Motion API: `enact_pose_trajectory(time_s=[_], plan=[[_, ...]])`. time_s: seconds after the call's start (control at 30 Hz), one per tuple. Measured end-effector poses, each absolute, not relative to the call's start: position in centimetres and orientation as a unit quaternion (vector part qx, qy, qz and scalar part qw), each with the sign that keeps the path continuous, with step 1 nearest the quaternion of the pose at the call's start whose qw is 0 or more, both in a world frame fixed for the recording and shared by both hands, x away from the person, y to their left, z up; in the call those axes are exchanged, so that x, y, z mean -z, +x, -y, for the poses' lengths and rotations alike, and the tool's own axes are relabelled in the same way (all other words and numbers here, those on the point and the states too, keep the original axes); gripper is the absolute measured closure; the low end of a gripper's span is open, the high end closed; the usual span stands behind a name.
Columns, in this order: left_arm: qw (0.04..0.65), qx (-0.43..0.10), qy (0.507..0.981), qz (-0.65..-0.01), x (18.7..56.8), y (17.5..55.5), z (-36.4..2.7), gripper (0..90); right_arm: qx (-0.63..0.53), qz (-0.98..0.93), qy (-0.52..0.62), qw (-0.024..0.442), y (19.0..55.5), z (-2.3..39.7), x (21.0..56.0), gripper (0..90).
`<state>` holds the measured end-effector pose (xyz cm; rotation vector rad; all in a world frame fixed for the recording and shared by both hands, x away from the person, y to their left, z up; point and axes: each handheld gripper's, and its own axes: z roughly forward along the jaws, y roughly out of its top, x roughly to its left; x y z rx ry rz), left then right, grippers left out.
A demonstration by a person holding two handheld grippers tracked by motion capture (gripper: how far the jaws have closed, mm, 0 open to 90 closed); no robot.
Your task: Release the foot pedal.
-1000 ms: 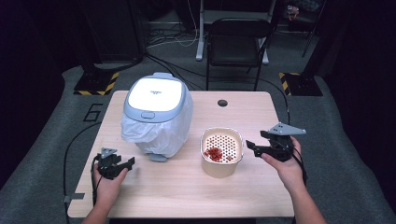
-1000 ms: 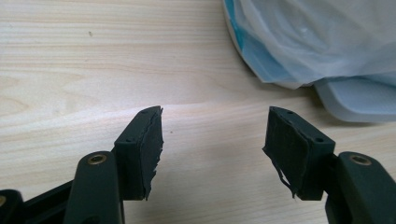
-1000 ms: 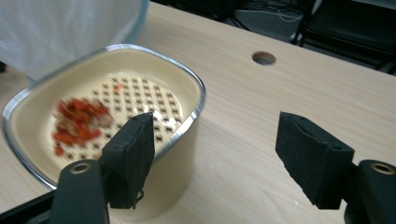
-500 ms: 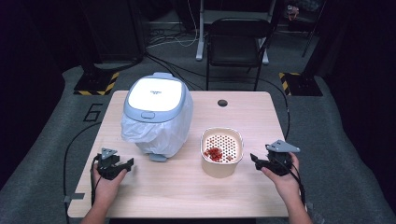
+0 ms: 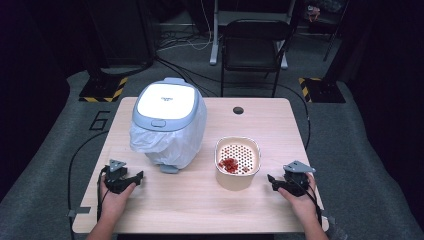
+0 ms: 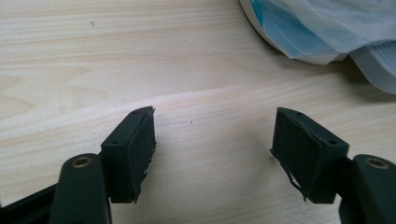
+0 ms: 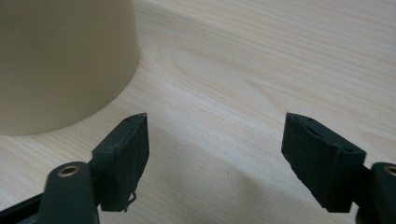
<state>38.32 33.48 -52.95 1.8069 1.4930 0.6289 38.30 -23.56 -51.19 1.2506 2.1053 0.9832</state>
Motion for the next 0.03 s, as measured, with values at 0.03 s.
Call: enact_pose_trajectory(time_s=[0.03], plan=[[0.345,-0.249,0.703,-0.569,53.05,38.33,-33.31,27.9,-0.358,-0.773,0.46,0.249,38.39,23.54,51.46,21.9]])
